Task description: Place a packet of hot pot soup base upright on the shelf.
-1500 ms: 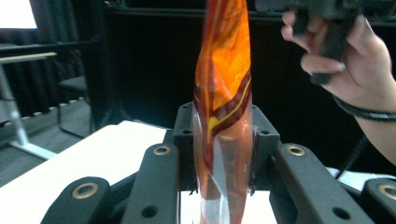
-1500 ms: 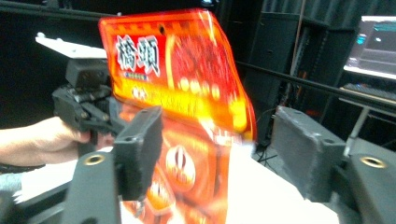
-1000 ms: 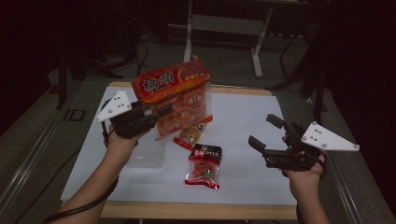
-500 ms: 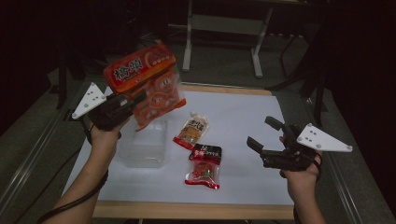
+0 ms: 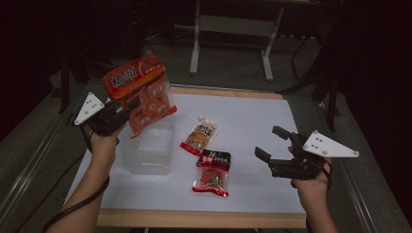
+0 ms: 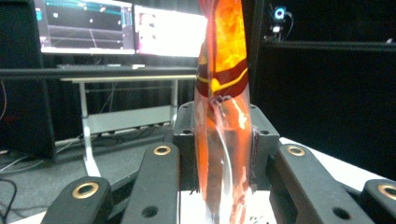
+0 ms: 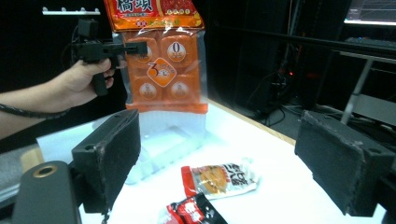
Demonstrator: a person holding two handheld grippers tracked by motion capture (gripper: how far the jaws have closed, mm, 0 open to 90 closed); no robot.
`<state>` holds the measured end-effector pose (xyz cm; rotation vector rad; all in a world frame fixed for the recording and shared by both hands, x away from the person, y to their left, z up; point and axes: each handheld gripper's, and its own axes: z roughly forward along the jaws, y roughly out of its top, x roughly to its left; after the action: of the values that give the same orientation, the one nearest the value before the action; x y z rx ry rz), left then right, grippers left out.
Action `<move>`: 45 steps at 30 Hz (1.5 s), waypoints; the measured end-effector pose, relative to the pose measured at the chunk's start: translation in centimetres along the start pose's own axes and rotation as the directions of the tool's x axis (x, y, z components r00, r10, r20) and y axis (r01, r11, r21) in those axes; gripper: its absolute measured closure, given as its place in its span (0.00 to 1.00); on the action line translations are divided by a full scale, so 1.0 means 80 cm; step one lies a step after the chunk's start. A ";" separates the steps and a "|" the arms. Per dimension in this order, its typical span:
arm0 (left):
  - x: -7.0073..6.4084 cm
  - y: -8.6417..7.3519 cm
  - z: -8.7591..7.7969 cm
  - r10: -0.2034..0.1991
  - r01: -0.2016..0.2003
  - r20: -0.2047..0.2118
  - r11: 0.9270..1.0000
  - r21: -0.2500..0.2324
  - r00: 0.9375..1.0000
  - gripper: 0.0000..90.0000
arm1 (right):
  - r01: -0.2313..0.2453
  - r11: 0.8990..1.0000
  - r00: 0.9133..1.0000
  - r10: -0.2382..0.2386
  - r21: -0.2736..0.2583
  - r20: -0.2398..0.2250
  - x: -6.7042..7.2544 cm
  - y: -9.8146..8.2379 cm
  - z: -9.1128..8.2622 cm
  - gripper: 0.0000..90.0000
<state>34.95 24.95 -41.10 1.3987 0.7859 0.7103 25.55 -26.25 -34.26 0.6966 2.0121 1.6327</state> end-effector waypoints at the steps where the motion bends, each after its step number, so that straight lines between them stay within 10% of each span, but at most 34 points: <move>1: 0.002 -0.004 0.000 -0.005 0.005 -0.004 1.000 0.006 1.000 0.80 | 0.004 1.000 1.000 -0.004 0.002 -0.001 0.000 0.000 0.001 0.16; 23: 0.002 -0.069 0.016 -0.005 0.011 -0.044 0.992 0.130 0.999 0.80 | -0.013 1.000 1.000 0.013 0.002 0.001 -0.004 -0.005 -0.002 0.16; 29: 0.012 -0.083 0.008 -0.096 0.106 -0.089 0.988 0.111 0.991 0.80 | -0.023 1.000 1.000 0.023 0.003 0.001 -0.006 -0.007 -0.003 0.16; 45: 0.027 -0.077 0.007 -0.034 0.055 -0.116 0.980 0.191 0.993 0.66 | -0.030 0.999 0.999 0.030 0.018 -0.012 -0.004 -0.010 0.003 0.16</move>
<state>36.49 26.08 -47.39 1.5209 0.9937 0.6963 25.87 -26.41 -35.11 0.7275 2.0368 1.6418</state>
